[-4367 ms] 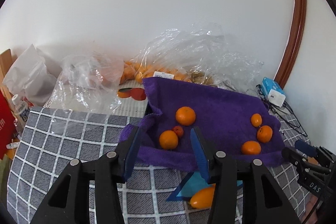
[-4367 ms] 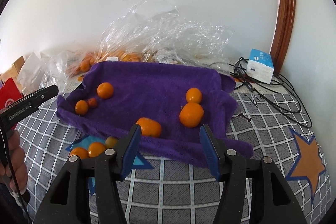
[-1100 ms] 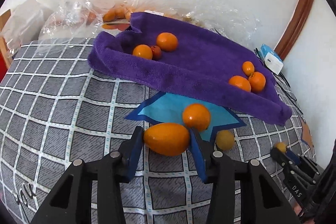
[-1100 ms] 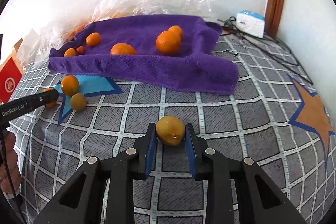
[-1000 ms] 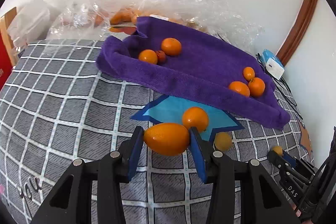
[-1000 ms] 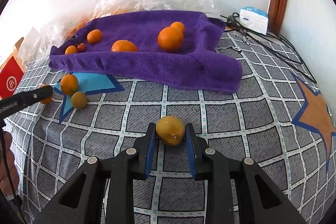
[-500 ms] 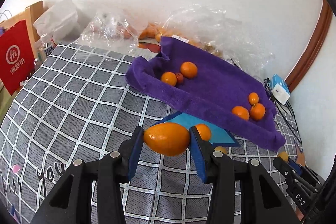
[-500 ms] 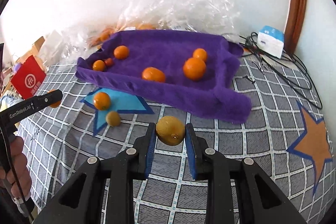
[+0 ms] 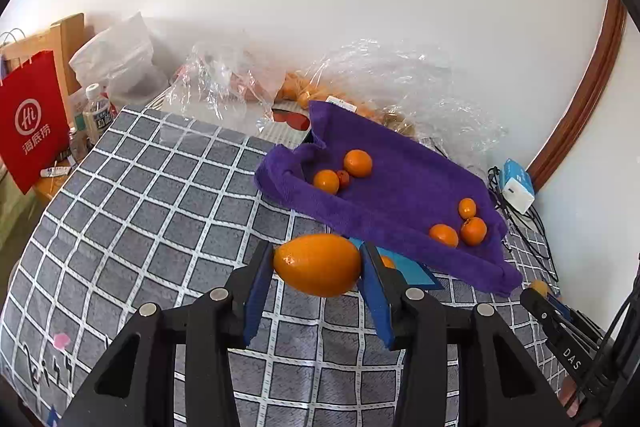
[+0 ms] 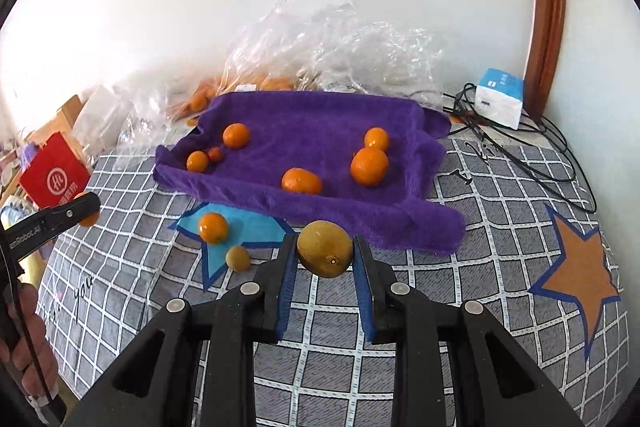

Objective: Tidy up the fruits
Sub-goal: 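Carry both fruits onto the purple towel and open both tools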

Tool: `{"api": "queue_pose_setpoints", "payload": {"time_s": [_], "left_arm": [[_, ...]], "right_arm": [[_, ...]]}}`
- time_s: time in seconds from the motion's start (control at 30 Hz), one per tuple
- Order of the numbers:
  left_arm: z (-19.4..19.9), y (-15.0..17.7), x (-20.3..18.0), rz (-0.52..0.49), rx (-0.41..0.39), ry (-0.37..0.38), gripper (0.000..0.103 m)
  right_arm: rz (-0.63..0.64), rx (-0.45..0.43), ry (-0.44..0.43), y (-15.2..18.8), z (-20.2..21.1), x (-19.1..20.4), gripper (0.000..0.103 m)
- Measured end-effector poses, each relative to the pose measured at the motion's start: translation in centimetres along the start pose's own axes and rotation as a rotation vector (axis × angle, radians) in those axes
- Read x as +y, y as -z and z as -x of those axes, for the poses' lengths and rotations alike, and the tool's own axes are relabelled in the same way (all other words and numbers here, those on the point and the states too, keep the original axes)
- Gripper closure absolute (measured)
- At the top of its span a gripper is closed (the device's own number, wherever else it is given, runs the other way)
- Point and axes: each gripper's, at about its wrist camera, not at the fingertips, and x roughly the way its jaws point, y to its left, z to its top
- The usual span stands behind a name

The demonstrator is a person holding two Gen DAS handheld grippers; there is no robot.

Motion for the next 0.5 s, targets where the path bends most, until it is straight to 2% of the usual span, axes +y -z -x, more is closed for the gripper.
{"api": "queue_pose_setpoints", "payload": {"time_s": [0.27, 0.5], "left_arm": [[0.3, -3.2, 2.1, -0.039, -0.02, 0.057, 0.061], [-1.1, -5.7, 4.2, -0.061, 0.002, 0.148, 0.061]], "right_arm": [[-0.115, -0.001, 0.048, -1.2, -0.3, 0.4, 0.076], [-0.195, -0.016, 0.136, -2.0, -0.4, 0.7, 0.076]]}}
